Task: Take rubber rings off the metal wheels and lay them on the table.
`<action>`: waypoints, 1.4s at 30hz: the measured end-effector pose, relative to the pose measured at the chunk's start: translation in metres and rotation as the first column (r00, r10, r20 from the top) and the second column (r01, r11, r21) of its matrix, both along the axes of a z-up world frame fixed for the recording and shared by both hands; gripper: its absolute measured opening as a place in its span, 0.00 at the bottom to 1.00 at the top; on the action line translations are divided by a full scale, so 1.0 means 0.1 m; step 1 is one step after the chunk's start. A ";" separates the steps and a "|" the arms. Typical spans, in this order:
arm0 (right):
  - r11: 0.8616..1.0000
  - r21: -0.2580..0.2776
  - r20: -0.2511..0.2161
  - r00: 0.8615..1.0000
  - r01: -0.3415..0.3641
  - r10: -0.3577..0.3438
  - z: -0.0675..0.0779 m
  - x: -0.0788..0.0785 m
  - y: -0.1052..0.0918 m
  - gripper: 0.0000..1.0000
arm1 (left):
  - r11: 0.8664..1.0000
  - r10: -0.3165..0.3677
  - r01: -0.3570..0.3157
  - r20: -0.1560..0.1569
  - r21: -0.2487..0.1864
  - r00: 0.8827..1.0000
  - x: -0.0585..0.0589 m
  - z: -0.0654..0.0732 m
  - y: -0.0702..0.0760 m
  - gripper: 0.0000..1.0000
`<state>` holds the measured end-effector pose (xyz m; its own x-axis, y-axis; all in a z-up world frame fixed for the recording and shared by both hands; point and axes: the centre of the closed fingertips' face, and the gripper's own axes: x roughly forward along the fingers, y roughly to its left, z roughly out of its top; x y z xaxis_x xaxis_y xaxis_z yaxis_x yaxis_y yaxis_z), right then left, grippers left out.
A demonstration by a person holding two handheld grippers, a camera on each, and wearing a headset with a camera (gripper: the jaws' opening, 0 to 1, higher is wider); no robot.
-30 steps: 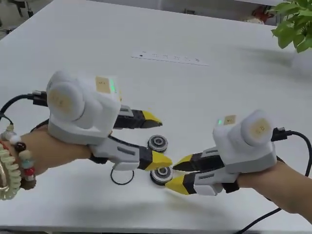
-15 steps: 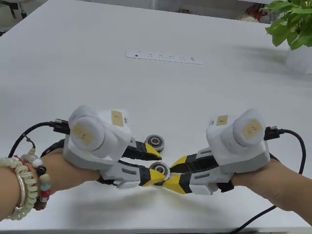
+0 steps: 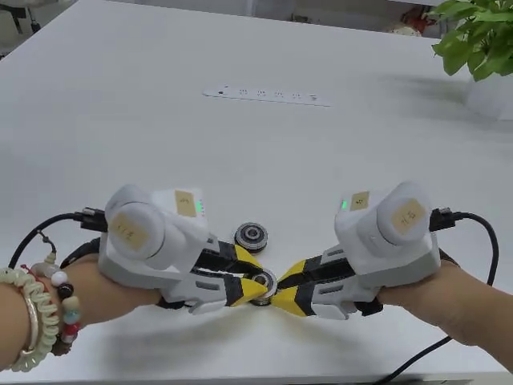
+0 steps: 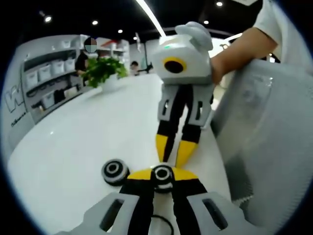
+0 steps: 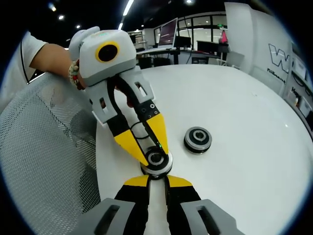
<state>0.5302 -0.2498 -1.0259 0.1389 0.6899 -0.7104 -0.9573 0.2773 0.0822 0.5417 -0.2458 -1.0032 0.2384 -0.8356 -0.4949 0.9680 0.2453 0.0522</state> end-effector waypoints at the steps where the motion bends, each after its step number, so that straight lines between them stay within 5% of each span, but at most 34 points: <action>1: 1.000 -0.002 0.001 1.000 -0.001 0.001 0.00 0.00 0.00 0.08 | 1.000 0.001 -0.001 0.000 -0.001 1.000 0.00 0.00 0.00 0.14; 18: 1.000 -0.007 0.003 1.000 0.030 -0.030 0.00 0.04 -0.02 0.00 | 1.000 0.014 -0.014 -0.002 -0.016 1.000 -0.01 0.01 -0.03 0.14; 24: 0.993 0.022 -0.091 0.990 0.113 -0.110 0.01 0.05 -0.04 0.00 | 1.000 0.014 -0.014 -0.002 -0.023 1.000 -0.01 0.01 -0.04 0.14; 27: 0.980 0.041 -0.187 0.965 0.192 -0.181 0.01 0.05 -0.05 0.00 | 1.000 0.014 -0.014 -0.004 -0.026 1.000 -0.01 0.01 -0.04 0.15; 28: 0.977 0.044 -0.205 0.959 0.209 -0.196 0.01 0.06 -0.05 0.00 | 1.000 0.013 -0.013 -0.066 0.012 0.998 -0.11 -0.07 0.03 0.14; 29: 0.971 0.046 -0.242 0.945 0.236 -0.218 0.02 0.05 -0.05 0.00 | 1.000 0.009 -0.009 -0.007 -0.019 1.000 -0.03 0.01 0.00 0.14; 32: 0.969 0.050 -0.241 0.944 0.242 -0.224 0.03 0.07 -0.07 0.00 | 1.000 0.013 -0.013 -0.018 -0.017 1.000 -0.05 -0.01 0.01 0.14; 36: 0.957 0.052 -0.288 0.922 0.284 -0.258 0.03 0.06 -0.07 0.00 | 1.000 0.015 -0.015 -0.016 -0.018 1.000 -0.04 -0.02 0.01 0.14; 42: 0.963 0.044 -0.300 0.923 0.265 -0.240 0.03 0.02 -0.07 0.00 | 0.999 0.014 -0.014 -0.014 -0.032 1.000 -0.05 -0.01 -0.01 0.15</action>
<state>0.5319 -0.2568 -1.0229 0.1135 0.7167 -0.6881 -0.7877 0.4870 0.3774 0.5372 -0.2469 -1.0039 0.2436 -0.8477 -0.4712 0.9650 0.2605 0.0304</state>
